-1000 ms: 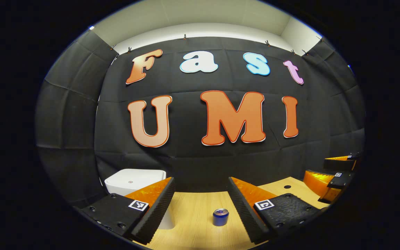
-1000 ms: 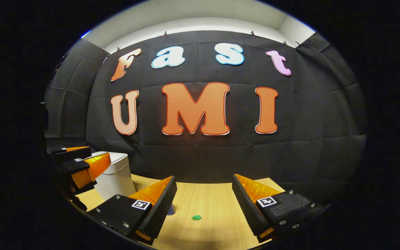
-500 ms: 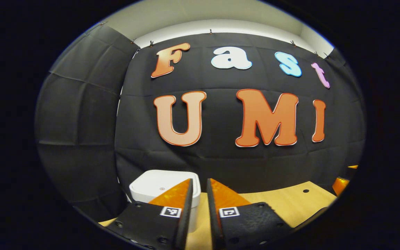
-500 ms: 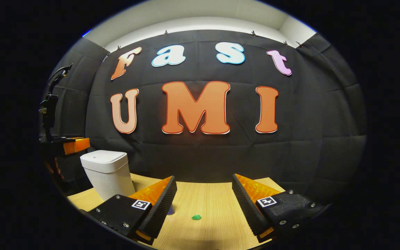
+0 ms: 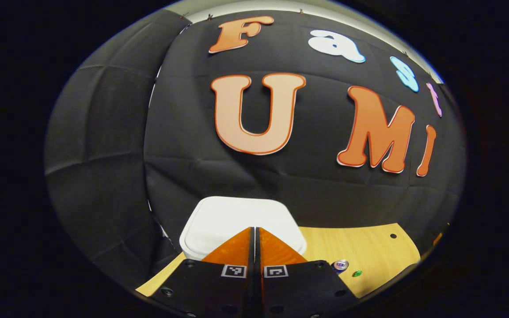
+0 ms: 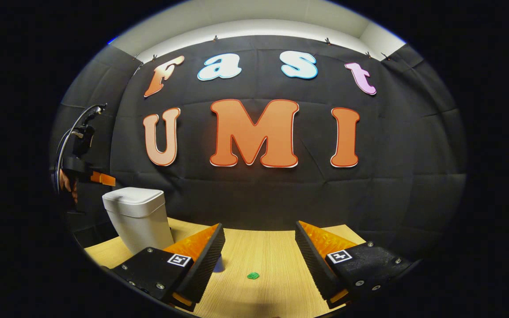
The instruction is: Press the lid of the desktop garbage bin to open it, pick up the crumpled paper on the desktop and throw it into the bin, then pick up the pop can on the desktop and drop it into the bin, and finally close the garbage bin lid.
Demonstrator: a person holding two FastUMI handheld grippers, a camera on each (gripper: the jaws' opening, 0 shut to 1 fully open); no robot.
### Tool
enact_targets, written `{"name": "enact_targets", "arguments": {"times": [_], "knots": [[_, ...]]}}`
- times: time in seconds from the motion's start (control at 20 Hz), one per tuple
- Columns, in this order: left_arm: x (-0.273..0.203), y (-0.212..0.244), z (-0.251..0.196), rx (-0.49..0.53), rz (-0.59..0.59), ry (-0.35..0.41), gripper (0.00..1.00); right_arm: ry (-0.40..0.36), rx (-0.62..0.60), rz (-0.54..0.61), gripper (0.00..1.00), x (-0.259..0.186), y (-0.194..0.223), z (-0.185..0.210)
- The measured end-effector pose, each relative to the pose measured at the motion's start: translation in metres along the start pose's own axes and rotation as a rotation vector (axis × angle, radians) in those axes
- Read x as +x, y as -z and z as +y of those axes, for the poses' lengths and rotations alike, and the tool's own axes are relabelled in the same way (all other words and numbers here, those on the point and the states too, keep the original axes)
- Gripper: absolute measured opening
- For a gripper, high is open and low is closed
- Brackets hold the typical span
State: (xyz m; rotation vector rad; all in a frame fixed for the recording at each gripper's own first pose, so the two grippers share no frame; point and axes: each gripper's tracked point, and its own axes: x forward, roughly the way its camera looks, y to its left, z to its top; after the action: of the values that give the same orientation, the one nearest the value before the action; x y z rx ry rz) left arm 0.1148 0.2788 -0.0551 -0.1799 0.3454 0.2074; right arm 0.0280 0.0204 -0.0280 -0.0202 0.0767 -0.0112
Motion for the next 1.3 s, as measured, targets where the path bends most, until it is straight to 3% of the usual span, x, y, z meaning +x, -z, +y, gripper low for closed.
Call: {"name": "enact_targets", "arguments": {"times": [0.15,0.35,0.7,0.9,1.0,1.05,1.1,1.15,1.3], "knots": [[0.020,0.009,0.003,-0.011,0.057,0.080,0.00,0.008,-0.002,0.002,0.95,0.004,0.001,0.000],[0.030,0.029,-0.005,-0.018,0.120,0.114,0.00,0.016,0.008,0.041,0.95,0.010,0.011,-0.002],[0.031,0.036,-0.003,0.016,0.164,0.078,0.00,-0.002,-0.006,0.049,0.95,0.017,0.014,0.004],[0.018,0.025,-0.002,0.053,0.084,0.020,0.01,-0.011,0.018,0.059,0.95,0.021,0.017,0.004],[0.002,0.000,-0.011,0.077,-0.041,0.021,0.13,-0.014,0.021,0.073,0.95,0.022,0.022,0.004],[-0.006,-0.018,-0.016,0.090,-0.130,0.015,0.27,-0.018,0.025,0.080,0.95,0.022,0.024,0.003],[-0.021,-0.029,-0.028,0.099,-0.181,0.025,0.29,-0.028,0.035,0.094,0.95,0.023,0.028,0.005],[-0.034,-0.037,-0.037,0.109,-0.215,0.025,0.50,-0.044,0.052,0.109,0.95,0.024,0.032,0.008],[-0.075,-0.051,-0.071,0.117,-0.302,0.049,0.76,-0.044,0.043,0.129,0.95,0.028,0.040,0.008]]}}
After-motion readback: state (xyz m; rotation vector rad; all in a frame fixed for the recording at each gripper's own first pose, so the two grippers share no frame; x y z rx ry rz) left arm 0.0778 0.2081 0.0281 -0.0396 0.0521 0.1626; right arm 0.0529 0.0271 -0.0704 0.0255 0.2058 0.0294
